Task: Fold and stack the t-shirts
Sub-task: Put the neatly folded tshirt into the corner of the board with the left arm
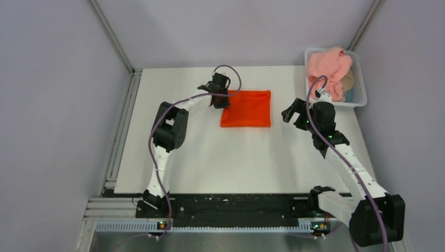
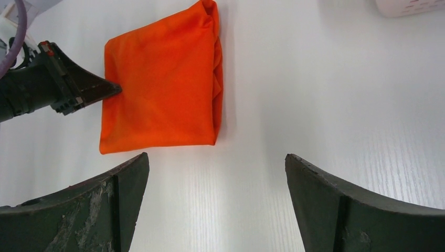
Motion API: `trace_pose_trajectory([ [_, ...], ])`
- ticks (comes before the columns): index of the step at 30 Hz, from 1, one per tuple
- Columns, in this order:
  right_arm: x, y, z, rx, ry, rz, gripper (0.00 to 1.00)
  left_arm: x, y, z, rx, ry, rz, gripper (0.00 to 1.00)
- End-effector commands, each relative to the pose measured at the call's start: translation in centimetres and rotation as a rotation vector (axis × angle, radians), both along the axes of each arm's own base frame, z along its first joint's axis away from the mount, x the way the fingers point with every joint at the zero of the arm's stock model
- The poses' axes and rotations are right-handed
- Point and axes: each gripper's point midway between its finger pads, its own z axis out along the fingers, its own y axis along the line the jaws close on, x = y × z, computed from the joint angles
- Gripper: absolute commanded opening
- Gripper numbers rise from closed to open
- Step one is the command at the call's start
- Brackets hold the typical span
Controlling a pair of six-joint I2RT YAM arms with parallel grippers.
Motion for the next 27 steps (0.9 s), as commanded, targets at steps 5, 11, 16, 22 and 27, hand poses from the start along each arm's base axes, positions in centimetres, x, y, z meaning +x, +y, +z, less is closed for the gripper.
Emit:
trace_pose_trajectory([
  [5, 1.0, -1.7, 0.2, -0.055, -0.025, -0.073, 0.99, 2.6, 13.9, 3.5, 0.457, -0.107, 0.218, 0.00],
  [11, 1.2, -2.4, 0.0, -0.080, -0.022, -0.106, 0.99, 5.2, 23.9, 4.4, 0.617, -0.130, 0.243, 0.00],
  [16, 1.6, -2.9, -0.7, -0.098, -0.010, -0.132, 0.99, 8.0, 30.8, 5.5, 0.725, -0.182, 0.289, 0.00],
  [22, 2.0, -2.9, -1.3, -0.102, 0.008, -0.132, 0.99, 11.0, 38.5, 6.3, 0.749, -0.190, 0.363, 0.00],
  [27, 2.3, -2.9, -1.6, -0.104, 0.017, -0.133, 0.99, 12.7, 40.8, 7.6, 0.789, -0.259, 0.354, 0.00],
])
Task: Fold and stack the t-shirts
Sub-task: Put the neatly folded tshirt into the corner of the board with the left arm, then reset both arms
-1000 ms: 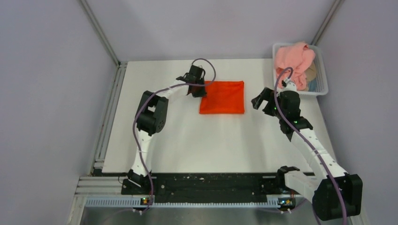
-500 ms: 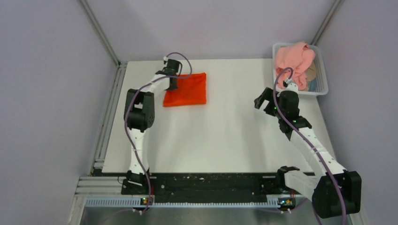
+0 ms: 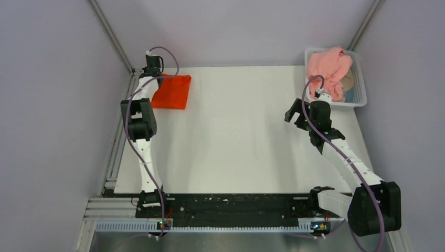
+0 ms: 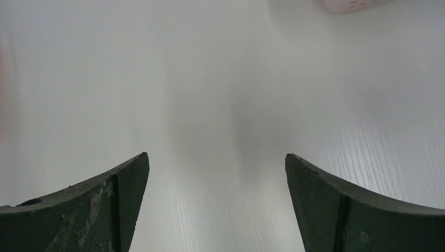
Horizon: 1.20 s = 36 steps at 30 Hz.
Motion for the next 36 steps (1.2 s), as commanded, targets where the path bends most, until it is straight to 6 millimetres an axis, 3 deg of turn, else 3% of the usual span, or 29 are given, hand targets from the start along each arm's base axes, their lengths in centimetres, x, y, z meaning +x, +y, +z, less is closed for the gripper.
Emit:
trace_pose_trajectory([
  [1, 1.2, -0.4, 1.2, -0.009, -0.046, -0.017, 0.99, 2.3, 1.9, 2.8, 0.067, -0.080, -0.039, 0.00],
  [8, 1.4, -0.4, 0.7, -0.011, -0.029, -0.017, 0.99, 2.8, 4.4, 3.6, 0.114, -0.110, 0.019, 0.03],
  [11, 1.5, -0.3, 0.6, -0.011, -0.023, -0.014, 0.99, 3.2, 4.4, 4.7, 0.111, -0.148, 0.046, 0.39],
  [12, 1.5, -0.3, 0.6, -0.011, -0.022, -0.015, 0.99, 3.2, 4.5, 5.3, 0.113, -0.165, 0.064, 0.42],
  [16, 1.6, -0.3, 0.4, -0.016, -0.019, -0.013, 0.99, 3.0, 3.2, 7.9, 0.124, -0.228, 0.093, 0.78],
  [18, 1.8, -0.4, 0.3, -0.018, -0.015, -0.015, 0.99, 2.8, 2.0, 9.2, 0.094, -0.268, 0.087, 0.86],
  [22, 1.8, -0.2, -0.1, -0.018, -0.007, -0.010, 0.99, 2.1, -2.1, 10.8, -0.052, -0.352, -0.001, 0.98],
  [28, 1.7, 0.4, 0.1, 0.004, -0.028, 0.027, 0.99, -0.3, -11.7, 12.3, -0.286, -0.469, -0.136, 0.99],
  [31, 1.4, 0.6, 0.2, 0.006, -0.046, 0.039, 0.99, -3.1, -17.0, 13.7, -0.426, -0.489, -0.202, 0.99],
  [34, 0.6, 0.9, 0.3, 0.015, -0.049, 0.060, 0.99, -7.4, -22.4, 14.4, -0.588, -0.490, -0.305, 0.99],
  [36, 0.0, 1.1, 0.2, 0.024, -0.054, 0.077, 0.99, -11.3, -25.4, 13.6, -0.684, -0.444, -0.373, 0.99],
])
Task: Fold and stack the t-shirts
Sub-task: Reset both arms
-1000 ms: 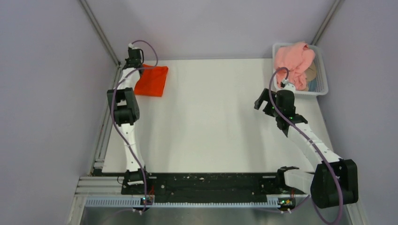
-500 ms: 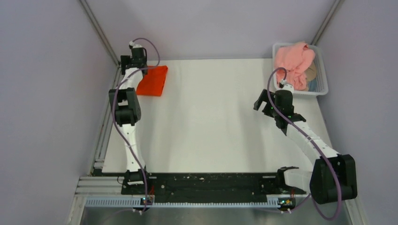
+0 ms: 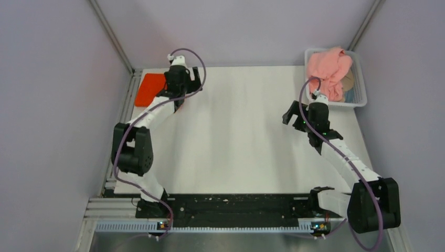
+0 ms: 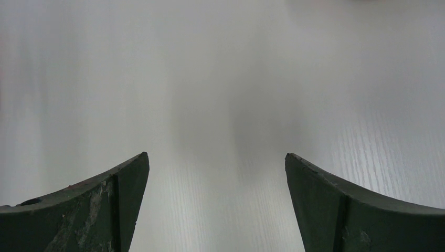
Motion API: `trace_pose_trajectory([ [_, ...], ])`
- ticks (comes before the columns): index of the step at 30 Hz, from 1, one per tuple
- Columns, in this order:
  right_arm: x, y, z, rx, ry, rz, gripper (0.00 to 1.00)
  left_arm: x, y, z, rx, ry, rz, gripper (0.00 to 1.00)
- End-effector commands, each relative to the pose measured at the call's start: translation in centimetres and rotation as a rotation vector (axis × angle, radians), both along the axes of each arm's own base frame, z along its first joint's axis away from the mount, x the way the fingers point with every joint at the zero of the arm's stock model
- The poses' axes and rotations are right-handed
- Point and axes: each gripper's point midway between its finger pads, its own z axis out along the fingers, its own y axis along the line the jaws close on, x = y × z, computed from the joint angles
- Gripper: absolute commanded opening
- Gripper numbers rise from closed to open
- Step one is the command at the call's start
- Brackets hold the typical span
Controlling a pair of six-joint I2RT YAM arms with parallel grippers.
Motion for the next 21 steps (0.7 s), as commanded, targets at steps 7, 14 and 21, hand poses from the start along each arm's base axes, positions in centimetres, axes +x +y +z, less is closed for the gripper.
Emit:
trace_pose_trajectory([
  [7, -2.9, 0.2, 1.1, 0.048, -0.105, 0.028, 0.99, -19.5, -10.0, -3.5, -0.363, 0.041, -0.301, 0.99],
  [14, -4.7, 0.2, 0.1, 0.084, -0.132, 0.017, 0.99, -24.4, -5.8, -6.1, -0.369, 0.003, -0.164, 0.99],
  [21, -6.0, 0.1, 0.9, 0.082, -0.186, 0.033, 0.99, -25.3, -4.3, -4.6, -0.371, -0.067, -0.123, 0.99],
])
